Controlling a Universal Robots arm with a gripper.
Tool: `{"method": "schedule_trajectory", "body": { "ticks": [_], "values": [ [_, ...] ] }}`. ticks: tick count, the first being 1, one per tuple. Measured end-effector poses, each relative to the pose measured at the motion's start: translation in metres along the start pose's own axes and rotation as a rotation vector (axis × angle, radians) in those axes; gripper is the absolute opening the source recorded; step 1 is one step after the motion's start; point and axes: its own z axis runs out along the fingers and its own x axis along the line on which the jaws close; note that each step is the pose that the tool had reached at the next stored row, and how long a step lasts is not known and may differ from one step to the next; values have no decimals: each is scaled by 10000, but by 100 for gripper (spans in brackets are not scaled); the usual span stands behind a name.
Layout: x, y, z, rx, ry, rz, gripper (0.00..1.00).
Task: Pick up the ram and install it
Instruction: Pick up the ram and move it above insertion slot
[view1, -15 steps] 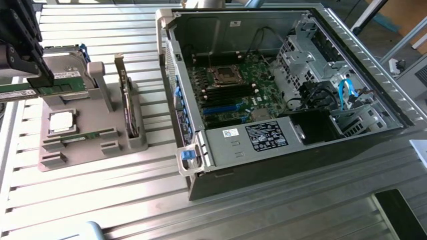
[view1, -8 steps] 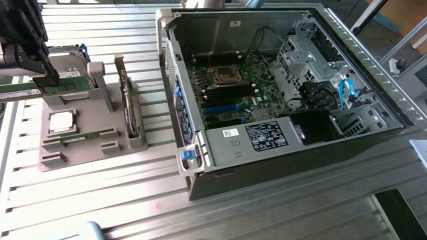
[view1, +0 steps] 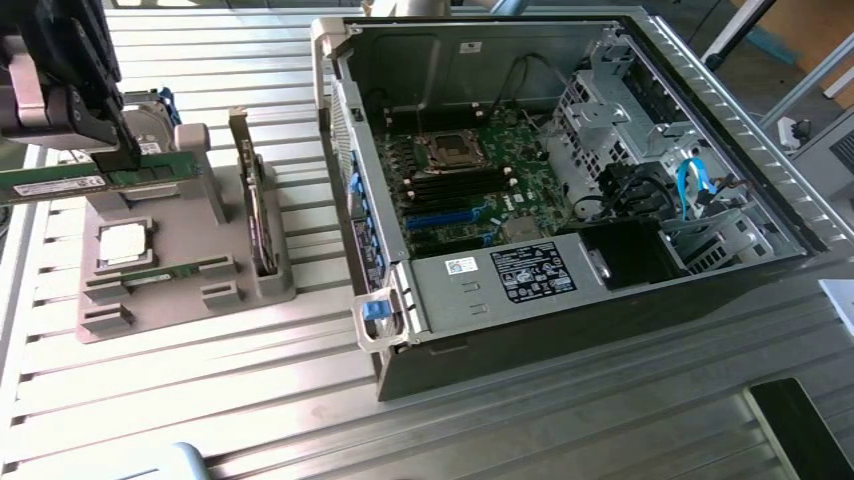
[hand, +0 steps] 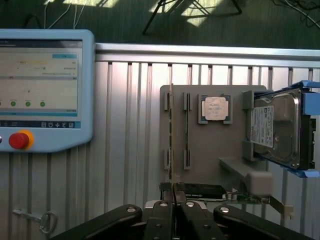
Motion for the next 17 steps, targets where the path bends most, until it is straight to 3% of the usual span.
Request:
{"method": "schedule_trajectory", "body": {
  "ticks": [17],
  "values": [
    [11,-281,-6,0,0,0,12]
  ]
}}
